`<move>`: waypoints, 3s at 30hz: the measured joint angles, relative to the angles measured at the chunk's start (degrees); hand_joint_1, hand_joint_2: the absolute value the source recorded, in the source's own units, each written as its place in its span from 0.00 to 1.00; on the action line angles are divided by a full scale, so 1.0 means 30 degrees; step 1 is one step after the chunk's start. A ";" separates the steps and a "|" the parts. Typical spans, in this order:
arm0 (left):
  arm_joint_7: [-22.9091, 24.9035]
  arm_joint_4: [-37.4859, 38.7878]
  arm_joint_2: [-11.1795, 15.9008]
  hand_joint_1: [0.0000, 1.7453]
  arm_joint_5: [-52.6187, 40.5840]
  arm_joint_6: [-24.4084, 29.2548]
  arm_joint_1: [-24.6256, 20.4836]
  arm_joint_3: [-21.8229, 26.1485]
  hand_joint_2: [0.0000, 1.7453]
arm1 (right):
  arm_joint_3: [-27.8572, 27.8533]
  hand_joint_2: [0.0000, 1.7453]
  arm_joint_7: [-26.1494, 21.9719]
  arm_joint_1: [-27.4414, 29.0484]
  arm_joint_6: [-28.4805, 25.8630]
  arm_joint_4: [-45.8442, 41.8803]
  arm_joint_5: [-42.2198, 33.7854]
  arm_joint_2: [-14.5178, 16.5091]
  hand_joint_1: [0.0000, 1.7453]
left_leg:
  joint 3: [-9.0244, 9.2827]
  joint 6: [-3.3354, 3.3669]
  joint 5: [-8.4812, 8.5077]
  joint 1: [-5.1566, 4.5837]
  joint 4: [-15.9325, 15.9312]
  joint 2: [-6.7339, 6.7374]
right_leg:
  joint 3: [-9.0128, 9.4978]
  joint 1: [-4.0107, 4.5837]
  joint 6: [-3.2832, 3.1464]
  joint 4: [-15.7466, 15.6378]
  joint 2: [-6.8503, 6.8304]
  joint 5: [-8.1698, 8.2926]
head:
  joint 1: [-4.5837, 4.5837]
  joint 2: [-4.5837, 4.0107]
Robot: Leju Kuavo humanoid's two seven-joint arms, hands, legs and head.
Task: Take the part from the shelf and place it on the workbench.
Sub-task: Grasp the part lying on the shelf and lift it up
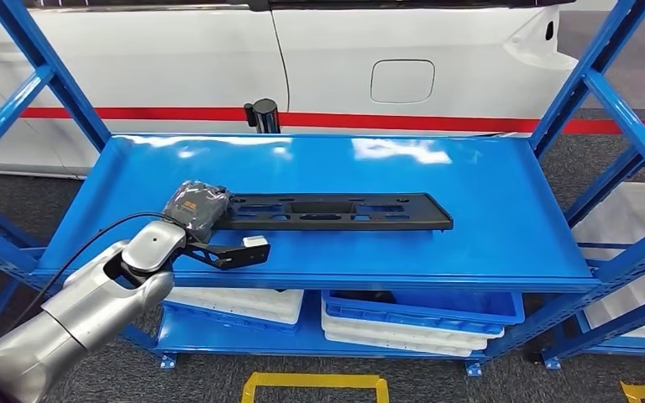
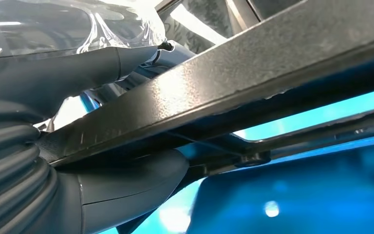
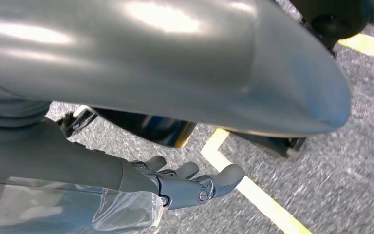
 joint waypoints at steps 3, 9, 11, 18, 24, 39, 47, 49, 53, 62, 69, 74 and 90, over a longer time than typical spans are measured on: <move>-0.0006 0.0000 -0.0027 1.00 0.0558 0.0379 0.0028 0.0064 1.00 | -0.0002 0.00 -0.0069 0.0001 0.0000 0.0000 -0.0007 0.0002 0.00 | 0.0164 0.0305 0.0153 0.0061 -0.0135 0.0045 | -0.0611 -0.0065 0.0241 0.1498 -0.0034 -0.0977 | 0.0040 -0.0002; -0.0336 -0.0011 0.0060 1.00 0.3291 0.2441 0.0628 0.0876 1.00 | 0.0004 0.00 -0.0116 0.0106 0.0000 0.0003 -0.0140 -0.0011 0.00 | 0.0184 0.0362 0.0130 0.0033 -0.0110 0.0029 | -0.2112 -0.0127 0.0363 0.4752 -0.0059 -0.1804 | 0.0111 -0.0002; -0.0647 -0.0078 0.0162 1.00 0.4405 0.3268 0.0836 0.1348 1.00 | 0.0002 0.00 -0.0116 0.0094 0.0000 0.0003 -0.0180 -0.0044 0.00 | 0.0208 0.0260 0.0074 0.0024 -0.0075 -0.0032 | -0.0694 -0.0133 0.0332 0.1849 -0.0060 -0.0545 | 0.0115 -0.0002; -0.2206 -0.1442 0.0805 1.00 0.8300 0.5492 0.2316 0.3249 1.00 | -0.0007 0.00 -0.0118 0.0086 -0.0002 0.0005 -0.0348 -0.0093 0.00 | -0.0409 -0.0295 -0.0645 0.0053 0.0942 -0.0076 | -0.0074 -0.0069 -0.0340 0.0196 -0.0043 -0.0123 | 0.0060 -0.0002; -0.3884 -0.3296 0.1186 1.00 1.0995 0.6441 0.4065 0.4659 1.00 | -0.0011 0.00 -0.0137 0.0110 -0.0007 0.0007 -0.0450 -0.0146 0.00 | -0.2936 -0.0537 -0.2267 0.0128 0.5945 -0.0027 | -0.0102 -0.0081 -0.0505 0.0201 -0.0023 -0.0148 | -0.0020 -0.0002; -0.8866 -0.9860 0.1463 1.00 1.5038 0.7506 0.7960 0.7156 1.00 | -0.0026 0.00 -0.0222 0.0115 -0.0006 0.0007 -0.0801 -0.0304 0.00 | -0.0179 0.0408 0.0142 0.0039 0.0024 -0.0012 | -0.2963 -0.0073 0.0311 0.6426 -0.0061 -0.3051 | 0.0104 0.0000; -1.0485 -1.1672 0.1430 1.00 1.5439 0.7333 0.9752 0.7667 1.00 | -0.0033 0.00 -0.0313 0.0070 -0.0007 0.0007 -0.0962 -0.0450 0.00 | -0.0034 0.0010 -0.0079 -0.0050 0.0102 -0.0069 | -0.0010 0.0025 -0.0054 0.0263 -0.0011 -0.0365 | 0.0095 0.0002; -1.0883 -1.1987 0.1406 1.00 1.5375 0.7188 1.0291 0.7683 1.00 | -0.0033 0.00 -0.0315 0.0076 -0.0007 0.0007 -0.1036 -0.0468 0.00 | -0.0149 -0.0159 -0.0316 -0.0002 0.0348 -0.0047 | -0.0001 -0.0004 -0.0231 0.0203 -0.0001 -0.0315 | 0.0080 0.0002; -1.1649 -1.2504 0.1281 1.00 1.5144 0.6928 1.1372 0.7627 1.00 | -0.0058 0.00 -0.0319 0.0056 -0.0007 0.0007 -0.1167 -0.0494 0.00 | -0.2152 -0.0477 -0.2549 0.0100 0.4863 -0.0009 | 0.0009 -0.0053 -0.0444 0.0162 -0.0035 -0.0283 | 0.0015 -0.0002; -1.2260 -1.3329 0.0814 1.00 1.4796 0.6659 1.2780 0.7235 1.00 | -0.0178 0.00 -0.0289 0.0055 -0.0007 0.0007 -0.1346 -0.0525 0.00 | -0.0098 -0.0106 -0.0250 -0.0049 0.0239 0.0001 | 0.0106 0.0047 -0.0129 0.0173 -0.0009 -0.0359 | 0.0024 0.0000; -1.3036 -1.3914 0.0277 1.00 1.4643 0.6599 1.3715 0.7064 1.00 | -0.0193 0.00 -0.0302 0.0074 0.0000 0.0007 -0.1499 -0.0556 0.00 | 0.0029 0.0496 -0.0091 -0.0047 0.0119 0.0064 | -0.1815 -0.0057 0.0380 0.4683 -0.0057 -0.2871 | 0.0124 -0.0002; -1.3411 -1.4281 -0.0027 1.00 1.4242 0.6741 1.4336 0.6827 1.00 | -0.0208 0.00 -0.0379 0.0078 0.0000 0.0007 -0.1544 -0.0568 0.00 | 0.0084 0.0508 -0.0121 -0.0122 0.0137 -0.0007 | -0.1158 -0.0041 0.0221 0.3414 -0.0057 -0.1616 | 0.0133 -0.0002; -1.4359 -1.4894 -0.0273 1.00 1.3933 0.7432 1.5029 0.6410 1.00 | -0.0322 0.00 -0.0483 0.0073 -0.0005 0.0007 -0.1535 -0.0658 0.00 | -0.1072 -0.0400 -0.1269 0.0143 0.2969 0.0017 | 0.0379 -0.0012 -0.0407 0.0072 -0.0094 -0.0437 | -0.0020 -0.0004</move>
